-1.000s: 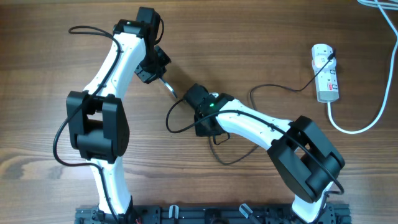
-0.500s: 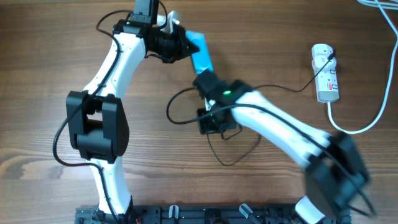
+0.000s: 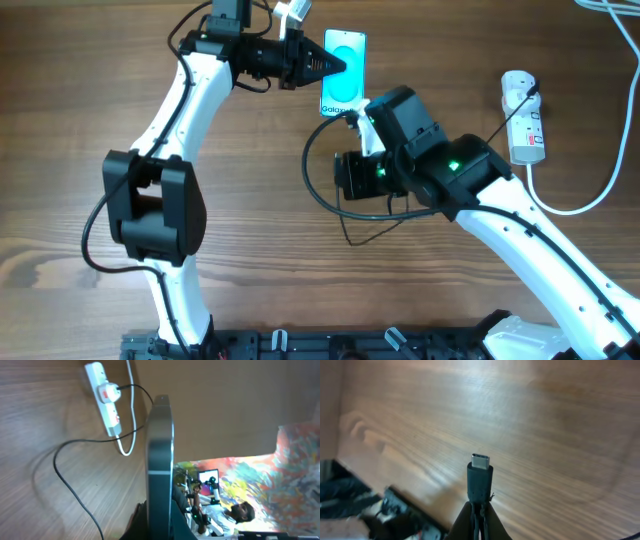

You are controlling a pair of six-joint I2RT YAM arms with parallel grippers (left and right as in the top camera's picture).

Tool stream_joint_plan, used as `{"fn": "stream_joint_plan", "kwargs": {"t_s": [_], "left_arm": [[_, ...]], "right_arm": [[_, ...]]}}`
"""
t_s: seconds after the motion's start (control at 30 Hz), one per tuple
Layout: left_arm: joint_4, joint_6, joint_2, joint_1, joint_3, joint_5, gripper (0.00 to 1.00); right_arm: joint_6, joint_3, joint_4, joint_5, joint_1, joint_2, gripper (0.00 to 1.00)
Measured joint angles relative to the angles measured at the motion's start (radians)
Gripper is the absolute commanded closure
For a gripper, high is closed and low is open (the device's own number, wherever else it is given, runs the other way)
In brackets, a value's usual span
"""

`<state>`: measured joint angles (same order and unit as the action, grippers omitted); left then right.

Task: Plug charger to phone and switch on socket
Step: 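Lift the plug with the right gripper up to the phone's bottom port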

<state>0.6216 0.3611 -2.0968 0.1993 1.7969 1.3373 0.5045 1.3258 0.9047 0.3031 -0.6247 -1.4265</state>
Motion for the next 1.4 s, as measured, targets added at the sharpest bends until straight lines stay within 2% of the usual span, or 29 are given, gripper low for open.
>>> {"fn": "stream_joint_plan", "kwargs": {"t_s": [0.33, 0.6, 0.87, 1.4], "left_arm": [[0.029, -0.07, 0.004, 0.051, 0.0, 0.013, 0.96], [0.029, -0.091, 0.005, 0.05, 0.0, -0.012, 0.96], [0.037, -0.107, 0.005, 0.05, 0.0, -0.056, 0.96], [0.084, -0.163, 0.005, 0.05, 0.0, -0.107, 0.96]], "right_arm": [[0.018, 0.0, -0.046, -0.057, 0.076, 0.0, 0.96], [0.014, 0.0, -0.013, -0.039, 0.077, -0.031, 0.96], [0.01, 0.0, -0.05, 0.011, 0.077, -0.068, 0.96], [0.009, 0.0, -0.04, -0.01, 0.075, -0.118, 0.96]]}}
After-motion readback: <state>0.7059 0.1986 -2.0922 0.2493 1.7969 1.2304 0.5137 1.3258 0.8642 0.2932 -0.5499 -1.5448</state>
